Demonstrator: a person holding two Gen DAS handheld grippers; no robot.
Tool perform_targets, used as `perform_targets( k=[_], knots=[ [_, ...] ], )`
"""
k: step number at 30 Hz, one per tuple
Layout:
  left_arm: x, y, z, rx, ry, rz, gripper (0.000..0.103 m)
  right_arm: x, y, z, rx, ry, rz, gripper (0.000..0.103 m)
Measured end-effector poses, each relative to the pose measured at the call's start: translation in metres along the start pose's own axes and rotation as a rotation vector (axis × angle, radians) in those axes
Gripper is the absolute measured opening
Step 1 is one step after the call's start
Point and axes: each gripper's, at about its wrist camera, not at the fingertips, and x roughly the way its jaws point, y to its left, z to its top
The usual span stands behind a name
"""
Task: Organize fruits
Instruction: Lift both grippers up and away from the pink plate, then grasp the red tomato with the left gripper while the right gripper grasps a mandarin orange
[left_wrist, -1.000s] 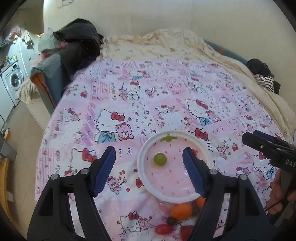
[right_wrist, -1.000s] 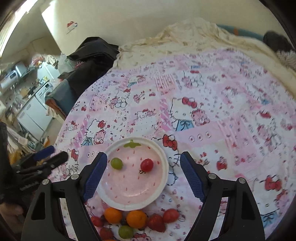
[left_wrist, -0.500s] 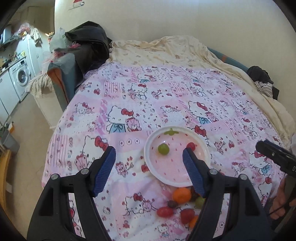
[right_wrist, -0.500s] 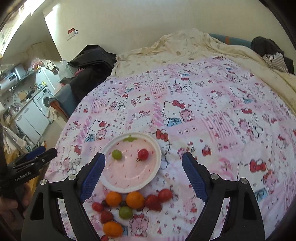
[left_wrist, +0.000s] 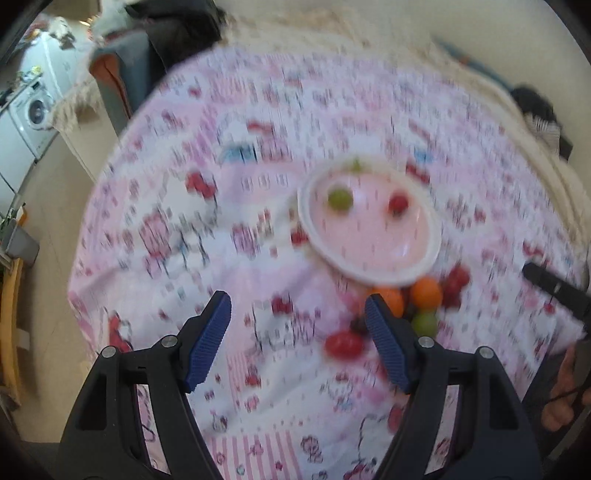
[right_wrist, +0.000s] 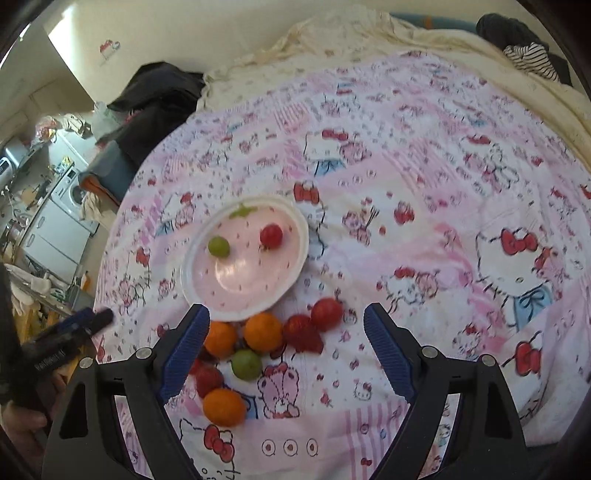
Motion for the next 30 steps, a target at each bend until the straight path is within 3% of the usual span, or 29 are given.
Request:
perform_targets(
  k=[4,8,14,17,19,23,30],
  knots=[
    [0.033,-0.008,-0.017,0.046,0.138,-0.007,0.072,0.005,0.003,-0.001,-0.002,0.011,-0.001,0.088],
    [0.054,-0.018,-0.028,0.071,0.192,-0.02,0.067,0.008,0.006,0.001,-0.007,0.013,0.003,0.088],
    [0.072,-0.047,-0.035,0.17,0.221,-0.026,0.065,0.009,0.005,0.001,-0.013,0.019,0.0,0.088],
    [0.077,-0.048,-0.033,0.168,0.214,-0.029,0.065,0.01,0.002,0.002,-0.004,0.021,-0.001,0.088],
    [0.079,-0.046,-0.031,0.14,0.204,-0.047,0.061,0.011,0.001,0.003,-0.002,0.024,-0.001,0.088],
    [0.083,-0.044,-0.03,0.115,0.229,-0.097,0.035,0.014,0.003,0.003,-0.013,0.029,-0.009,0.088],
    [0.077,-0.048,-0.034,0.14,0.226,-0.1,0.032,0.02,0.008,-0.002,-0.04,0.059,-0.012,0.088]
  ],
)
